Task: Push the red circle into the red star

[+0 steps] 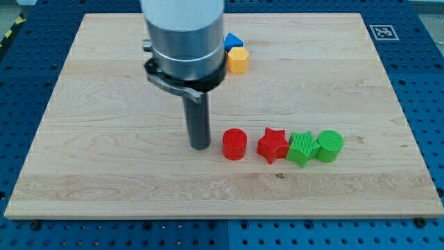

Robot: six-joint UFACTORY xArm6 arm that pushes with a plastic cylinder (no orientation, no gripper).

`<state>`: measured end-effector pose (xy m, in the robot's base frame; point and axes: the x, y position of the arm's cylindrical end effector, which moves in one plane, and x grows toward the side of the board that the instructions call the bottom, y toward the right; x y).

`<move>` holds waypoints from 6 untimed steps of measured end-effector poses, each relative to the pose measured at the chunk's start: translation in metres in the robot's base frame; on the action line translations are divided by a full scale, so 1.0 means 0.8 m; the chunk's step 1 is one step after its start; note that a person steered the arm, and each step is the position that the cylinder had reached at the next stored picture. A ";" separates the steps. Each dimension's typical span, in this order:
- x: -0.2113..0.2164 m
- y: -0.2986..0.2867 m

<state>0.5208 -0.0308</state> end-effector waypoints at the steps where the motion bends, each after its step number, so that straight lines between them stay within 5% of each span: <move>1: 0.005 0.014; 6: -0.001 0.033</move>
